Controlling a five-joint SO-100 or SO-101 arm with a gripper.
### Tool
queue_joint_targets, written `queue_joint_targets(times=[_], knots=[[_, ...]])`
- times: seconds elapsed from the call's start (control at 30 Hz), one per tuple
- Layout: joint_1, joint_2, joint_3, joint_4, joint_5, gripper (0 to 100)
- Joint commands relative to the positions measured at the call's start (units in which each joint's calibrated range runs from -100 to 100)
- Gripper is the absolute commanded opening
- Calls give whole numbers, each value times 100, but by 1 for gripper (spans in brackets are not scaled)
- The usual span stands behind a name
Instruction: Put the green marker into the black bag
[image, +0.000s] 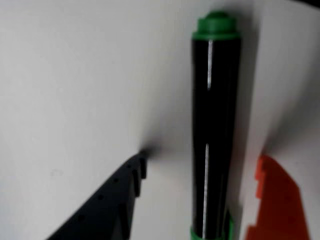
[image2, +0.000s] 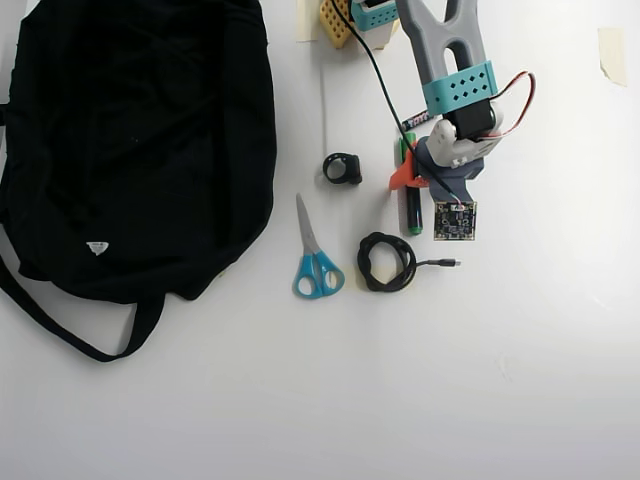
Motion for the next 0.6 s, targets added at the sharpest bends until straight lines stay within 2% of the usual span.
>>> queue_joint_targets(times=[0.0,0.37,0.57], knots=[[40,28,-92,6,15,28],[40,28,-83,6,15,18],[63,28,-83,6,15,17]])
